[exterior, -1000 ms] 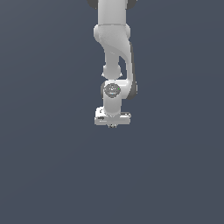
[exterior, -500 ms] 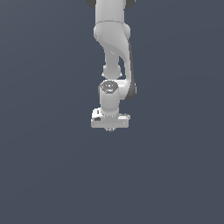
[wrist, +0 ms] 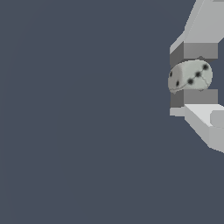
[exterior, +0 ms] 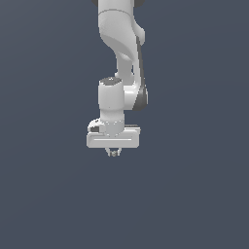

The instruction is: Pick up the object and move it to a goal position.

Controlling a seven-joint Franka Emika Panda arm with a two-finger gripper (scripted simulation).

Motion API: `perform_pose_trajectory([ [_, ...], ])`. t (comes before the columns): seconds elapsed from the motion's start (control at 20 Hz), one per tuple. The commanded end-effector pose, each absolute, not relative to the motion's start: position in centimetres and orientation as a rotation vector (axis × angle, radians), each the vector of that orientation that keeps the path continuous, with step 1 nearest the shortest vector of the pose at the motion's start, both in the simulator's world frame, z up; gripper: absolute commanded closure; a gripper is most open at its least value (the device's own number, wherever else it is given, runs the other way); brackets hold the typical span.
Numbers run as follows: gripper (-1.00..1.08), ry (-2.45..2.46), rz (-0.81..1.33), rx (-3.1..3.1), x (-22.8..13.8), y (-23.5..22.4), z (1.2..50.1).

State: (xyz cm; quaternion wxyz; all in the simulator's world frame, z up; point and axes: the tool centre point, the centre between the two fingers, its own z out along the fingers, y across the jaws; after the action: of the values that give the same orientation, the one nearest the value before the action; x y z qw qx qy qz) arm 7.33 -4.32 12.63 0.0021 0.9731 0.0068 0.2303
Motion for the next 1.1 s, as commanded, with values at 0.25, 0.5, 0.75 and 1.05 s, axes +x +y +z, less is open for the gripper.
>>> perform_pose_trajectory([
  [0.25,1.08,0.023,1.125,2.924,12.4,-6.9,21.9],
  [0.5,1.08,0.024,1.344,2.830,14.1,-8.3,27.7],
  [0.75,1.08,0.027,1.521,2.741,14.8,-9.5,32.6],
  [1.05,1.08,0.030,1.692,2.643,14.8,-10.5,37.6],
])
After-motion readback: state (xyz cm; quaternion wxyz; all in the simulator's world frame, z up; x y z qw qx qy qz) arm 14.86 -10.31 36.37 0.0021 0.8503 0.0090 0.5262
